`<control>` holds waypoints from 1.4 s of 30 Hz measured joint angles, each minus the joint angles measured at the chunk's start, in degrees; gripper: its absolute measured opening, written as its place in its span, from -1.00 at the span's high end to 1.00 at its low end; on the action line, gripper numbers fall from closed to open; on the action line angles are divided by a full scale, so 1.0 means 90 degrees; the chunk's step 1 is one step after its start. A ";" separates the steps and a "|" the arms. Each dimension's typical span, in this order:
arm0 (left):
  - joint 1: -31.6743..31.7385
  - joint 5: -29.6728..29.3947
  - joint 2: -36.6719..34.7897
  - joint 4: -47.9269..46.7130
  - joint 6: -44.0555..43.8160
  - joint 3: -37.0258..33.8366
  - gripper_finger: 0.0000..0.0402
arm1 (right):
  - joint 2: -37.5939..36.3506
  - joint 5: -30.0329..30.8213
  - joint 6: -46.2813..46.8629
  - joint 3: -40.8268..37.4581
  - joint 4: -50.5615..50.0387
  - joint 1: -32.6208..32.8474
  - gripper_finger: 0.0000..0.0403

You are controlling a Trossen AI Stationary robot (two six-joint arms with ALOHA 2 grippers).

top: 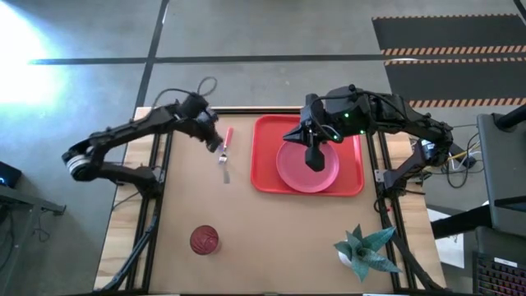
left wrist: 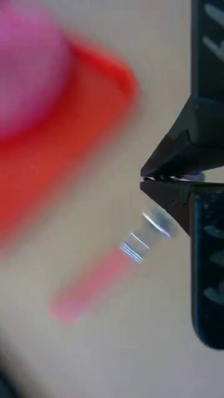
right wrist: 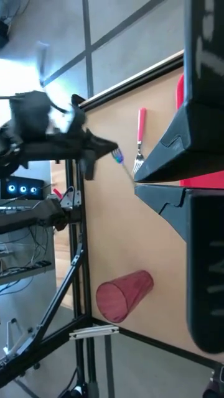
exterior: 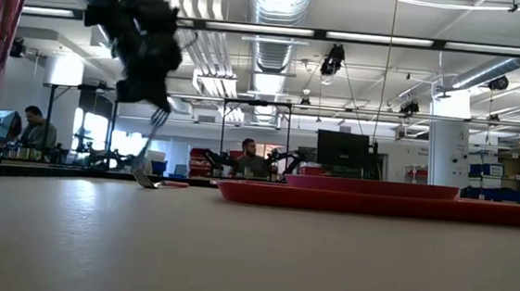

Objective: Pick and place plate/cup/fork/spoon on tray
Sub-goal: Put the blue fork on the red tray to the right of the pink plate

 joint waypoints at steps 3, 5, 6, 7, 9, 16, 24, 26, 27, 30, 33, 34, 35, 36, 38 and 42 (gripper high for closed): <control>-0.0002 0.0619 -0.0412 0.1059 -0.0543 -0.0075 1.00 | 0.0000 0.0002 0.0002 0.0000 -0.0001 0.0000 0.95; -0.0002 0.0722 -0.0585 0.1456 -0.0777 -0.0084 1.00 | 0.0000 0.0002 0.0000 0.0000 -0.0002 0.0000 0.95; -0.0002 0.0725 -0.0635 0.1535 -0.0824 -0.0084 1.00 | 0.0000 0.0002 0.0002 0.0000 -0.0002 0.0000 0.95; -0.0002 0.0740 -0.0653 0.1539 -0.0868 -0.0074 1.00 | 0.0000 0.0002 0.0002 0.0000 -0.0002 0.0000 0.95; -0.0002 0.0754 -0.0608 0.1538 -0.0927 -0.0065 1.00 | 0.0000 0.0002 0.0002 0.0000 -0.0002 0.0000 0.95; -0.0345 0.1075 0.0239 0.1564 -0.0741 0.0176 1.00 | 0.0000 0.0000 0.0170 0.0000 -0.0044 0.0000 0.95; -0.0840 0.1208 0.1399 0.1175 -0.0003 0.1730 1.00 | 0.0000 -0.0001 0.0474 0.0000 -0.0363 0.0000 0.95; -0.0880 0.1208 0.1682 0.0830 0.0247 0.2178 1.00 | 0.0000 -0.0002 0.0505 0.0000 -0.0385 0.0000 0.95; -0.0889 0.1209 0.1837 0.0608 0.0385 0.2404 1.00 | 0.0000 -0.0002 0.0505 0.0000 -0.0386 0.0000 0.95; -0.0963 0.1243 0.2245 0.0158 0.0737 0.2910 1.00 | 0.0000 -0.0005 0.0505 0.0000 -0.0389 0.0000 0.95; -0.1014 0.1392 0.2590 0.0132 0.0799 0.3205 1.00 | 0.0000 -0.0003 0.0500 0.0000 -0.0389 0.0000 0.95; -0.1024 0.1482 0.2681 0.0129 0.0822 0.3260 1.00 | 0.0000 -0.0005 0.0500 0.0000 -0.0389 0.0000 0.95; -0.1049 0.1549 0.2773 0.0131 0.0887 0.3311 1.00 | 0.0000 -0.0004 0.0503 0.0000 -0.0389 0.0000 0.95; -0.1061 0.1605 0.2841 0.0136 0.0926 0.3330 1.00 | 0.0000 -0.0005 0.0502 0.0000 -0.0389 0.0000 0.95; -0.1080 0.1682 0.2955 0.0124 0.0971 0.3328 1.00 | 0.0000 -0.0004 0.0503 0.0000 -0.0391 0.0000 0.95; -0.1078 0.1761 0.3074 0.0126 0.1120 0.3219 1.00 | 0.0000 -0.0004 0.0501 0.0000 -0.0415 0.0000 0.95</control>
